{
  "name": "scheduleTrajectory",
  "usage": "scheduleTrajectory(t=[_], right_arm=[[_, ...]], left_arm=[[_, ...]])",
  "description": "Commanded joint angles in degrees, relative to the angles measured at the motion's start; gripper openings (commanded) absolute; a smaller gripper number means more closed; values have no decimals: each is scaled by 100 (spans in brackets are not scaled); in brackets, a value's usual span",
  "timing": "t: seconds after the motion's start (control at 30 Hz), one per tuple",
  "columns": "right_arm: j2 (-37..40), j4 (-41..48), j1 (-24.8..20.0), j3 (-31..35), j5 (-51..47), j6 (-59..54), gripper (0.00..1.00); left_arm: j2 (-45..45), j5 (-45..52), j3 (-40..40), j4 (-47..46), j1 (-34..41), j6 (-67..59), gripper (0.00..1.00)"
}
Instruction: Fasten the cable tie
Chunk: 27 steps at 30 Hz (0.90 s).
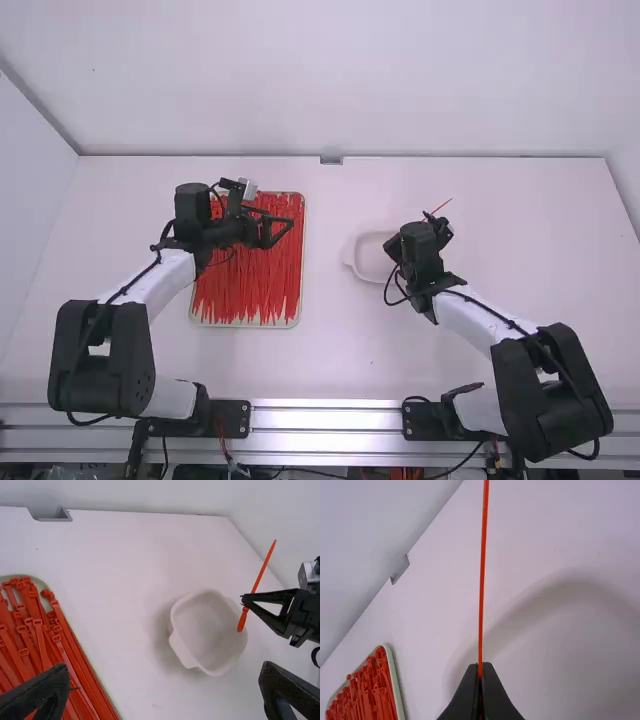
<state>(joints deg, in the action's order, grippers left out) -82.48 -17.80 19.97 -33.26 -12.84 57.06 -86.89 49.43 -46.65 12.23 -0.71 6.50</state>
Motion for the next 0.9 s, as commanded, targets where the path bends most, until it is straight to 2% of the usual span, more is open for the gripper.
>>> scheduleTrajectory(t=[0.0, 0.23, 0.27, 0.33, 0.37, 0.4, 0.47, 0.5, 0.57, 0.73, 0.8, 0.87], right_arm=[[39, -7, -9, 39, -92, 13, 0], [39, -7, -9, 39, -94, 15, 0], [39, -17, -9, 39, -92, 13, 8], [39, -24, -9, 39, -92, 13, 50], [39, -24, -9, 39, -92, 13, 64], [39, -24, -9, 39, -92, 13, 64], [39, -22, -9, 39, -92, 15, 72], [39, -22, -9, 39, -92, 17, 91], [39, -24, -9, 39, -87, 13, 98], [39, -28, -9, 39, -48, 15, 93], [39, -26, -9, 39, -48, 13, 88], [39, -22, -9, 39, -48, 13, 78]], left_arm=[[57, 101, 7, 2, -15, 15, 99], [57, 101, 7, 4, -15, 15, 99], [57, 90, 7, 0, -15, 15, 99], [57, 85, 7, 2, -15, 13, 99], [57, 92, 7, 4, -15, 15, 99], [57, 92, 7, 4, -15, 15, 99], [57, 85, 7, 11, -15, 13, 99], [57, 87, 7, 11, -15, 15, 99], [57, 85, 7, 15, -15, 15, 99], [57, 83, 7, 15, -15, 15, 99], [57, 85, 7, 13, -15, 15, 99], [57, 83, 7, 15, -15, 13, 99]])
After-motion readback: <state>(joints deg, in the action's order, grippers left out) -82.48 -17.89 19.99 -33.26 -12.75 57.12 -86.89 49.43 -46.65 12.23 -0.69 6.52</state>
